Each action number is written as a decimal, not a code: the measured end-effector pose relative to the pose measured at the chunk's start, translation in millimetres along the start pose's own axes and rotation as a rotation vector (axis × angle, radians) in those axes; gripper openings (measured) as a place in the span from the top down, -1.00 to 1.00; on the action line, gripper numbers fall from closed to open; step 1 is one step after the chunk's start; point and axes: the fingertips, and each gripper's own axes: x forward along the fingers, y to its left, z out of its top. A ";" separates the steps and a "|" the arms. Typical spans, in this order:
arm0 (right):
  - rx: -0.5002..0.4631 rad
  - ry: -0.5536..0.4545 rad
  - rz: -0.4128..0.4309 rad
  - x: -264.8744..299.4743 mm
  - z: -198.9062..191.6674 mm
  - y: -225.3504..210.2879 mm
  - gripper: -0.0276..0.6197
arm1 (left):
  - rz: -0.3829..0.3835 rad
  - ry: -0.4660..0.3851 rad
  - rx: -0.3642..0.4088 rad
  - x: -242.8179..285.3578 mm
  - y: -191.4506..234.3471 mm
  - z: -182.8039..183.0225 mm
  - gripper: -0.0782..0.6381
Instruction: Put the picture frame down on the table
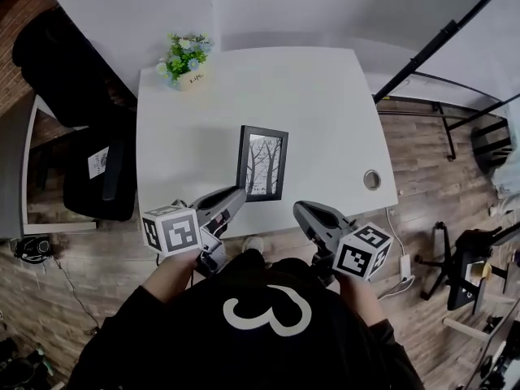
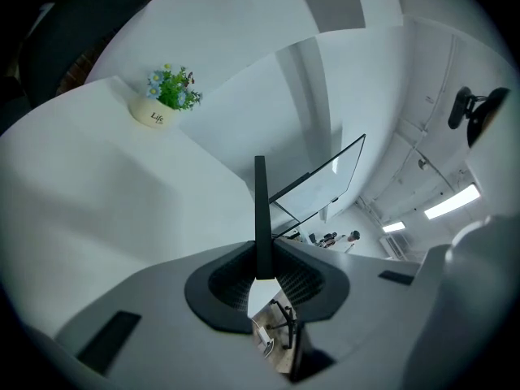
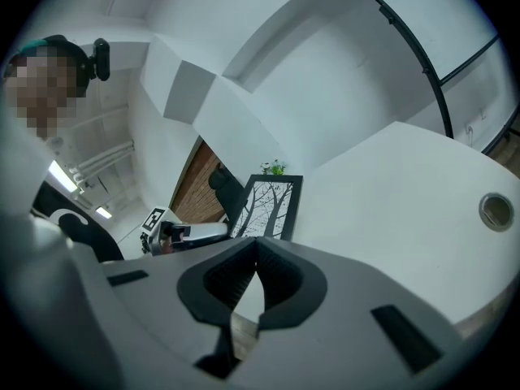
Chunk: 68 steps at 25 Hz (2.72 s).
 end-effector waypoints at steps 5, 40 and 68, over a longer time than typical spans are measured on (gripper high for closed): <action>-0.002 0.009 -0.010 5.2 3.1 -6.0 0.84 | 0.004 0.020 -0.037 14.1 16.0 4.5 0.56; 0.045 0.115 0.049 29.3 63.6 -100.9 0.84 | 0.156 0.031 -0.227 108.6 86.3 20.8 0.56; 0.087 0.124 0.019 27.1 55.4 -115.6 0.84 | 0.314 0.070 -0.239 102.5 136.5 4.3 0.53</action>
